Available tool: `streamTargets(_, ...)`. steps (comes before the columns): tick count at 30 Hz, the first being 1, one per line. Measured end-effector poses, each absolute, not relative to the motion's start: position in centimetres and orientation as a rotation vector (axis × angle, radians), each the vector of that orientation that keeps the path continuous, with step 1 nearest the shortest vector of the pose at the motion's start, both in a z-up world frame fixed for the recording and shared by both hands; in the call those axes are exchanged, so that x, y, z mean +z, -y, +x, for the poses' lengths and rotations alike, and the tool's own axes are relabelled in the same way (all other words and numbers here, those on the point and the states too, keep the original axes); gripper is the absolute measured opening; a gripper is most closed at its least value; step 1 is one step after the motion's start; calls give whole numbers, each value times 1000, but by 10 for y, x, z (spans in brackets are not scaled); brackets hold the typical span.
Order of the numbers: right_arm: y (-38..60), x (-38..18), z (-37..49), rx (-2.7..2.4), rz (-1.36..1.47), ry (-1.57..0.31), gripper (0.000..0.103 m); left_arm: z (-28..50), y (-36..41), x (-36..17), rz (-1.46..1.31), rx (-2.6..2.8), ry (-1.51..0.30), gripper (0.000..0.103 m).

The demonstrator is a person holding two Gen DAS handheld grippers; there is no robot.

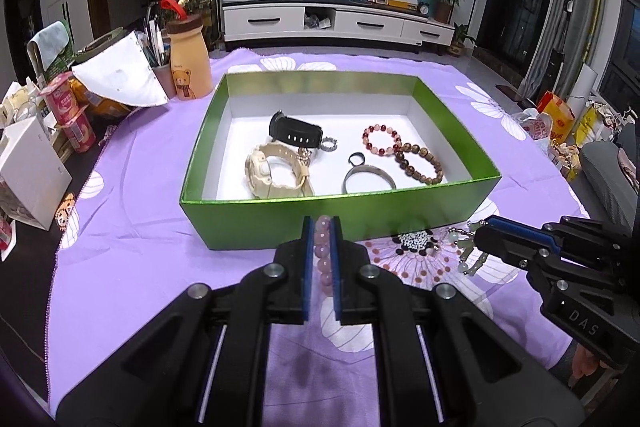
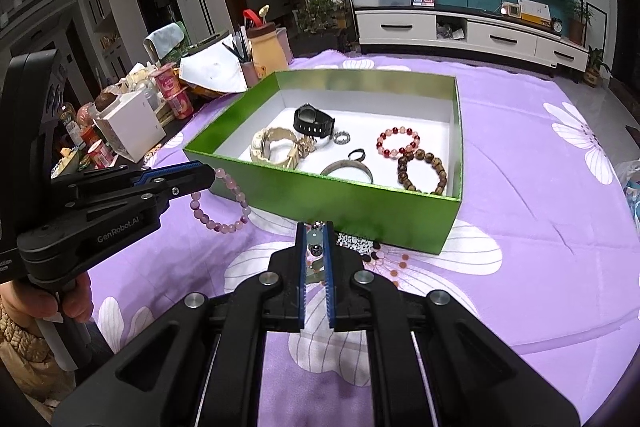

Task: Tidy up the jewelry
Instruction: 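Carry the pink bracelet and jade pendant over the green box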

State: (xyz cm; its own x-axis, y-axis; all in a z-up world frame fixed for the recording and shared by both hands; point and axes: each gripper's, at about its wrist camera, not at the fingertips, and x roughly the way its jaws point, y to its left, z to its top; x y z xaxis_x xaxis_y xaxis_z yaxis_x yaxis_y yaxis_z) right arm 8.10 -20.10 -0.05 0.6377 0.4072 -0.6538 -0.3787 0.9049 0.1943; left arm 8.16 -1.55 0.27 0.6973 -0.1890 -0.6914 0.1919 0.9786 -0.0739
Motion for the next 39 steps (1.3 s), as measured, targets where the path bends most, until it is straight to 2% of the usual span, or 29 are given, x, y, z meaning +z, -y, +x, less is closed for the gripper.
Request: streamTargets(39,220,43,80,436,55,-628,7,85,26,69,10,-251,-646,7)
